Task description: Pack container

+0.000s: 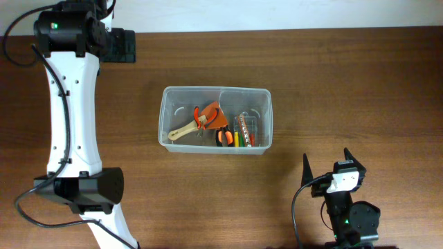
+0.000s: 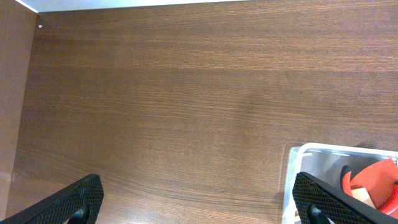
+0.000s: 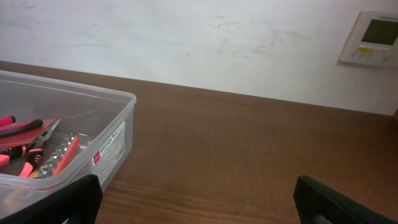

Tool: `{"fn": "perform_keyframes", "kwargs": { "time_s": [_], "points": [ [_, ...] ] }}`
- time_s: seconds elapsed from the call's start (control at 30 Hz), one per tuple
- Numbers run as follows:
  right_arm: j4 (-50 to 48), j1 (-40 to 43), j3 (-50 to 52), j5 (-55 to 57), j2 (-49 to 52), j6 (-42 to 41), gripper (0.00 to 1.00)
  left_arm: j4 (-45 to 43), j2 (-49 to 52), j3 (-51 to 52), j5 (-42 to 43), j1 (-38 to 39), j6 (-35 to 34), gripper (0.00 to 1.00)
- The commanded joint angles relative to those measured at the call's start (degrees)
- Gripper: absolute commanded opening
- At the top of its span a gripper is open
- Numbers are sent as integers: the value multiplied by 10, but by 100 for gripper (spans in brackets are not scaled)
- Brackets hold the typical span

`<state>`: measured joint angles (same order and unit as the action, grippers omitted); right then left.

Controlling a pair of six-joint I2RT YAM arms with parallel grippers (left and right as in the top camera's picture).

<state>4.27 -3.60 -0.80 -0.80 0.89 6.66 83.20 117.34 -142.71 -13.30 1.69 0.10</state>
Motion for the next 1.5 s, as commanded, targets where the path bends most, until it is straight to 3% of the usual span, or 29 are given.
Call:
{"fn": "perform_keyframes", "kwargs": {
  "time_s": [0.0,0.3,0.7,1.0,1.47],
  "points": [
    [0,-5,5,-7,-7,4,99,0,0,1,3,-4,-7,99],
    [0,-5,5,-7,-7,4,99,0,-56,1,2,-3,-7,99],
    [0,-5,5,-7,-7,4,99,-51,-351,48,-18,-4,-7,99],
    [0,-5,5,-7,-7,4,99,-193,-621,374,-49,-9,-8,99],
    [0,-5,5,-7,-7,4,99,-418,-901,873,44,-30,-8,99]
  ]
}}
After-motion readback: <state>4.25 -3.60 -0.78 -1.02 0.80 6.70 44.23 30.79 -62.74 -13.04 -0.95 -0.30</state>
